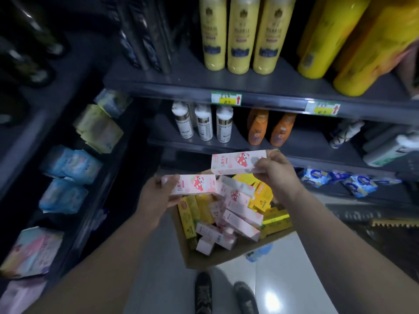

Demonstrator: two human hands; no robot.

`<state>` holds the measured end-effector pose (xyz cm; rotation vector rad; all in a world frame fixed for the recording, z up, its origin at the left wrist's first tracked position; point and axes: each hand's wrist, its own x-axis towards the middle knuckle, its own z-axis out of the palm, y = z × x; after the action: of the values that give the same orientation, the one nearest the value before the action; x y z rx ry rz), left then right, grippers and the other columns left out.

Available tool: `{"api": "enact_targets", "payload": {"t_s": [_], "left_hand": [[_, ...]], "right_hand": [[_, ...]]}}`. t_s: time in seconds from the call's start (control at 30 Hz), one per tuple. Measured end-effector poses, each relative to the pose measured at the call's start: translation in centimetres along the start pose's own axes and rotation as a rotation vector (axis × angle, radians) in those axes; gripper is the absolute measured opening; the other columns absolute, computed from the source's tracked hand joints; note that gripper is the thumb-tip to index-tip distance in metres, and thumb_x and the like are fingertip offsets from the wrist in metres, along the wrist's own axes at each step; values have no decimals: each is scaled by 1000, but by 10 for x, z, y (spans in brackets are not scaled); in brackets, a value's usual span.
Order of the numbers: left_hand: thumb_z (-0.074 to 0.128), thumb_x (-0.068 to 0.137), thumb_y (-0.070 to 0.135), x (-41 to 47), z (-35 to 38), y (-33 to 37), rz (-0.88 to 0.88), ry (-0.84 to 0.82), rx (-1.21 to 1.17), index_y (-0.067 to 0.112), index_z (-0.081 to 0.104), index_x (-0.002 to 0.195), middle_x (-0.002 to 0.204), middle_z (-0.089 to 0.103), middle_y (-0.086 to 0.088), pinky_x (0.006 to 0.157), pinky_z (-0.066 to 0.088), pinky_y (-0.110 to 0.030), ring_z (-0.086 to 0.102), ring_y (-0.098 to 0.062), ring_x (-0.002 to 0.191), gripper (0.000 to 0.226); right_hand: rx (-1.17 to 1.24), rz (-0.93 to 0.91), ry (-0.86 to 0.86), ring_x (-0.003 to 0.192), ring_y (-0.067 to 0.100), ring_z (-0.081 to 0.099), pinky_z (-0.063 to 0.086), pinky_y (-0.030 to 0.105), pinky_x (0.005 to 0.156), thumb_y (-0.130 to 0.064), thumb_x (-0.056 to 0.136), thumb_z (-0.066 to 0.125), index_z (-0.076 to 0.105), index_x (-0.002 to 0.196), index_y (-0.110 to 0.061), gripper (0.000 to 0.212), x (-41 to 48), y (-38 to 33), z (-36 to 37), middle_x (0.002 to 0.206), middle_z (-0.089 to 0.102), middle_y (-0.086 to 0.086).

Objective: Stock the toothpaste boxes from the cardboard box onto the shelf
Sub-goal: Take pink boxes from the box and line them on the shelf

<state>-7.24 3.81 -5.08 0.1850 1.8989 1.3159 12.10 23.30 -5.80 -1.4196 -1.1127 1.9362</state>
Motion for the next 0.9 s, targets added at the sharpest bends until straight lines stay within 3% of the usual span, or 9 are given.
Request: {"api": "enact_targets", "payload": {"t_s": [0.23, 0.43, 0.6, 0.73, 0.9], "left_hand": [[64, 90, 29, -64, -45, 40, 56, 173, -122, 12, 63, 94, 102, 70, -13, 85, 56, -44, 68, -27, 94, 18], [57, 93, 38, -137, -86, 49, 137, 390, -256, 16, 62, 98, 95, 69, -6, 66, 53, -30, 66, -18, 85, 24], [67, 86, 40, -209, -134, 42, 179, 550, -403, 9, 65, 100, 95, 71, -17, 79, 57, -50, 68, -30, 86, 33], [62, 91, 32, -271, -173, 30, 231, 687, -450, 6, 67, 96, 84, 72, -8, 61, 55, -27, 67, -19, 74, 27], [61, 92, 28, -353, -225, 9, 279, 849, -538, 1, 64, 100, 92, 72, -13, 62, 58, -22, 69, -18, 75, 28]], "right_hand": [[-18, -73, -210, 66, 15, 62, 54, 36, 74, 5, 81, 62, 53, 86, -17, 24, -51, -64, 55, 79, 63, 5], [-89, -77, -468, 76, 22, 59, 55, 41, 80, 5, 78, 63, 51, 84, -18, 26, -107, -104, 105, 81, 61, 6], [-159, -121, -664, 80, 25, 67, 56, 36, 74, 4, 80, 62, 51, 87, -14, 23, -166, -119, 155, 89, 66, 11], [-218, -143, -817, 85, 28, 67, 57, 41, 80, 3, 80, 61, 51, 83, -14, 20, -219, -116, 200, 97, 65, 15], [-302, -143, -995, 79, 27, 64, 57, 41, 76, 4, 80, 62, 52, 82, -12, 19, -297, -99, 260, 93, 63, 15]]}}
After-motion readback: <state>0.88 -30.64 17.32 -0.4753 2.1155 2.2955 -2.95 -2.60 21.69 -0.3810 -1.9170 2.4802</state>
